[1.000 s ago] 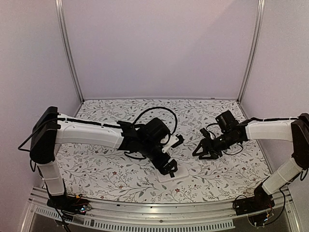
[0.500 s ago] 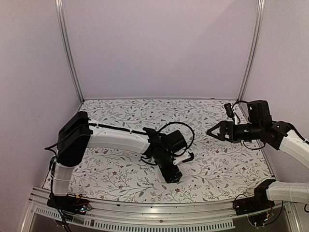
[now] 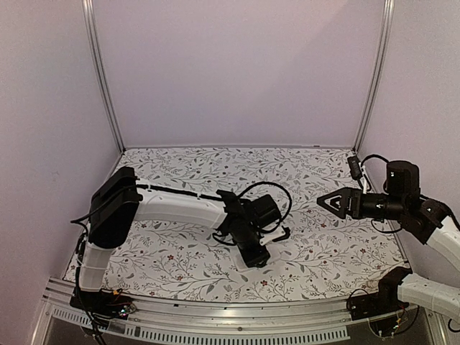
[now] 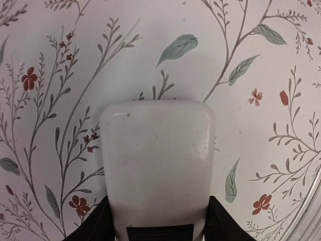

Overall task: Load the batteries into the remote control
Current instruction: Pick up the remote control from the center of the board, then pass from the left arm to the right

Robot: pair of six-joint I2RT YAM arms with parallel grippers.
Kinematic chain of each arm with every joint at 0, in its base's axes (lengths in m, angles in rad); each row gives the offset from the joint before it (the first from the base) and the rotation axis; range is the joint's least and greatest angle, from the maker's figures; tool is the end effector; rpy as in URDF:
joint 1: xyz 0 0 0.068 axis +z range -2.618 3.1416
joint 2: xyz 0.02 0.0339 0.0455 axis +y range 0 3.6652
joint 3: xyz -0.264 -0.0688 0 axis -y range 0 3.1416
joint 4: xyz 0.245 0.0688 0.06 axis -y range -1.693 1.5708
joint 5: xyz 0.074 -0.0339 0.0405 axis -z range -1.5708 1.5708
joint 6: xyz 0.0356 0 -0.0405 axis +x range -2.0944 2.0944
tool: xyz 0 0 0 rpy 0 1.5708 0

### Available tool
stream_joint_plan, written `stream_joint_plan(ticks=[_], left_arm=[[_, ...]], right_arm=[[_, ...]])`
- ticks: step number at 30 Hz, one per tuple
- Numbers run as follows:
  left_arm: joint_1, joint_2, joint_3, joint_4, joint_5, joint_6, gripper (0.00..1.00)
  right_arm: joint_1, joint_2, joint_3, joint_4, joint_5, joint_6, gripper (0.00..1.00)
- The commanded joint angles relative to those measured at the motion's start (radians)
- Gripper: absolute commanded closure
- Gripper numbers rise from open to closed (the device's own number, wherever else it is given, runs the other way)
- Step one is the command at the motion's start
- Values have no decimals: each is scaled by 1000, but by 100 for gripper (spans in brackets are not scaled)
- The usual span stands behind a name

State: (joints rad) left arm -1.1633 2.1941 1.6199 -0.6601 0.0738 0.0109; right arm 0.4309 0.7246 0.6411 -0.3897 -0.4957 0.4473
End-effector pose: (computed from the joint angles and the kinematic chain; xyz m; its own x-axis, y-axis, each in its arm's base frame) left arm 0.1754 -0.4129 0.1418 -0.3640 0.8706 -0.3309 0.9293 0.3634 -0.0660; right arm 0.1430 0.0844 0.2798 -0.6986 0.0976 -0.7088 -0.4990 0.6435 0.5804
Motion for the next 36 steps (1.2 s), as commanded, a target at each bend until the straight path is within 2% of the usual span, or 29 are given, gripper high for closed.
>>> stream_joint_plan(ticks=[1, 4, 9, 14, 18, 23, 29, 36], left_arm=[[31, -51, -33, 62, 58, -8, 61], [57, -162, -105, 178, 159, -37, 69], [102, -412, -344, 553, 390, -117, 70], [105, -540, -449, 784, 490, -160, 70], [105, -588, -500, 958, 539, -228, 69], [103, -599, -517, 1084, 588, -298, 69], [102, -608, -545, 1161, 598, -335, 69], [102, -597, -552, 1193, 609, -368, 69]], right_arm=[[-4, -44, -19, 40, -49, -22, 1], [-4, -17, -18, 46, -102, -35, 5], [-3, 37, -20, 186, -253, -12, 8], [33, 36, 3, 336, -329, 45, 8], [111, 62, 71, 350, -322, 18, 8], [214, 127, 136, 380, -321, -7, 8], [302, 217, 185, 379, -308, -26, 10], [341, 280, 235, 414, -291, -43, 20]])
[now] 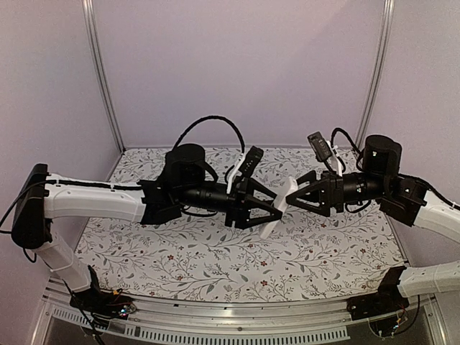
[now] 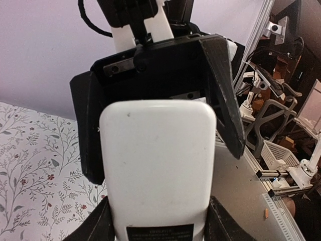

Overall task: Load the batteries into the remote control
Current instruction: Pass from the left arm to the right

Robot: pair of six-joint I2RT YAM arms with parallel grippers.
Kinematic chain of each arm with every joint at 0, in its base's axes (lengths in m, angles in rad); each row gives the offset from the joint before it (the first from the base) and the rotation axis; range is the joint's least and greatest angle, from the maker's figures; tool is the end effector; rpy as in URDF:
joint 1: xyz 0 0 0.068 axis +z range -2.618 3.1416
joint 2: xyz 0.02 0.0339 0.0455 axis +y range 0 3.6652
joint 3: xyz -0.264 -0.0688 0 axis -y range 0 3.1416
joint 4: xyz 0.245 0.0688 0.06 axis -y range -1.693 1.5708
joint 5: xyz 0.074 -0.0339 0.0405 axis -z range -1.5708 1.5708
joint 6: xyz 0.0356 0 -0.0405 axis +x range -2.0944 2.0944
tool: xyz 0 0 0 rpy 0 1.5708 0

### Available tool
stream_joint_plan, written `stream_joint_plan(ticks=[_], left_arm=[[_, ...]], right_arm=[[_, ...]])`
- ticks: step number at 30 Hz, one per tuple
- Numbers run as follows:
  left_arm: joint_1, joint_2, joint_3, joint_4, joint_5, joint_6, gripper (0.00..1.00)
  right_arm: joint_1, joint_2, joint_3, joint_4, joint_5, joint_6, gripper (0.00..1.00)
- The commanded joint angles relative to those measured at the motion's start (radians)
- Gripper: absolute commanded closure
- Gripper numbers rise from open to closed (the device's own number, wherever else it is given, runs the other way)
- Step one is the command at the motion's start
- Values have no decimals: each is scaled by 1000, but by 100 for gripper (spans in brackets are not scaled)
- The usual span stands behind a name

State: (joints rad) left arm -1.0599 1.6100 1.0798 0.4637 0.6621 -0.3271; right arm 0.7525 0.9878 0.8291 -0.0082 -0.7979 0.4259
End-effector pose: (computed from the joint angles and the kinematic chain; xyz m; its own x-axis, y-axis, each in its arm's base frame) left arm 0.1637 -0.3369 0.2984 -0.3482 0.1029 -0.9318 0.9251 -0.1229 -0.3593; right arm 0.1458 0.1714 0.3380 -0.5205 -0.0922 -0.8489 -0.8538 0.0717 0.5157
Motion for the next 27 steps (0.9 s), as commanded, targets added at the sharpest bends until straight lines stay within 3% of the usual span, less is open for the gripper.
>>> stream_joint_plan(ticks=[1, 13, 17, 22, 27], left_arm=[[-2, -12, -13, 72, 22, -36, 69], [20, -18, -71, 171, 6, -109, 68], [34, -34, -85, 152, -15, -112, 45], [98, -147, -130, 1, -109, -76, 1], [181, -325, -222, -170, -316, -38, 1]], right_arm=[[22, 20, 52, 35, 12, -22, 20], [30, 45, 68, 36, -3, -7, 64], [28, 51, 81, 26, 10, 9, 71], [15, 68, 143, -162, 75, -37, 76], [10, 138, 277, -495, 238, -124, 78]])
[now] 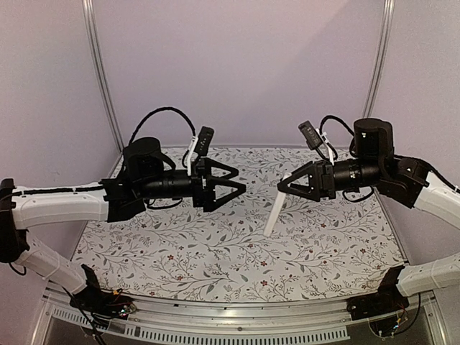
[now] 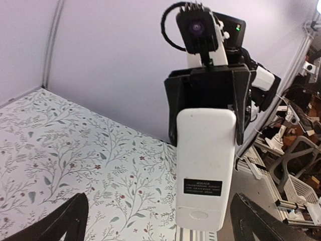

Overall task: Load the batteries into the remote control
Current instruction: Pass from the left arm to the right, then place the remote control at the center of the board.

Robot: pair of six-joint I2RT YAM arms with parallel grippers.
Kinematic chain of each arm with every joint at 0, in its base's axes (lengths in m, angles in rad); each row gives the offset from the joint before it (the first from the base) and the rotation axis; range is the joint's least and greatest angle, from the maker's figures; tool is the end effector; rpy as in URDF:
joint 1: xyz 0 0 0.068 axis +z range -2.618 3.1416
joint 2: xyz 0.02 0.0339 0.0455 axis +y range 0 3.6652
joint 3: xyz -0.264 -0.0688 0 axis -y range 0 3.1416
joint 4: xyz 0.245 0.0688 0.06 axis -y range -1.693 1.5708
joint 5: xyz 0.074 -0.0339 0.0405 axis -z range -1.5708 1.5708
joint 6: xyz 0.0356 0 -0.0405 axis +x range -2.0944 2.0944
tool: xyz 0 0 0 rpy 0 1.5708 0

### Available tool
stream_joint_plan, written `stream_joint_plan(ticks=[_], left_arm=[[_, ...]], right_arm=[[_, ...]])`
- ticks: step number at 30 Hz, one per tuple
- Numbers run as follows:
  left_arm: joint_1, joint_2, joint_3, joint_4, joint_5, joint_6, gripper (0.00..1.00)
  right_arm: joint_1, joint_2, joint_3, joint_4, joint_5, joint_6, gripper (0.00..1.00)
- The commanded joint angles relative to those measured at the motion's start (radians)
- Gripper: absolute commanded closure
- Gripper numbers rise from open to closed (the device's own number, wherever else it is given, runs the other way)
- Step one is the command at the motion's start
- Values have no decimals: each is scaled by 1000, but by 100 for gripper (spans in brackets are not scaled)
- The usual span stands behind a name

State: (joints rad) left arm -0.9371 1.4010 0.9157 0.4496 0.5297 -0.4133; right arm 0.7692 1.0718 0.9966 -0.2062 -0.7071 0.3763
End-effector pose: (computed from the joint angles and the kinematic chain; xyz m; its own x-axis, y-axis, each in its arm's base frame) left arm 0.1778 -0.2723 0.3088 -0.4187 -0.0155 -0.9080 0.9022 0.1069 -0.4179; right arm 0.1560 0.1833 0.3587 -0.5447 -0.1384 -0.8272 -0.8355 0.1753 0.5208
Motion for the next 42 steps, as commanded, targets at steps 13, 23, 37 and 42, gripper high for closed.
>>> stream_joint_plan(ticks=[13, 23, 37, 42], left_arm=[[138, -190, -152, -418, -526, 20, 0], [150, -188, -224, -352, -564, -16, 1], [152, -109, -283, -233, -537, -49, 0], [152, -91, -289, -208, -537, -36, 0]], right_arm=[[37, 634, 522, -835, 499, -98, 79], [69, 933, 671, -935, 576, -85, 77], [71, 1121, 745, -933, 597, -13, 64], [71, 1159, 771, -934, 605, 14, 50]])
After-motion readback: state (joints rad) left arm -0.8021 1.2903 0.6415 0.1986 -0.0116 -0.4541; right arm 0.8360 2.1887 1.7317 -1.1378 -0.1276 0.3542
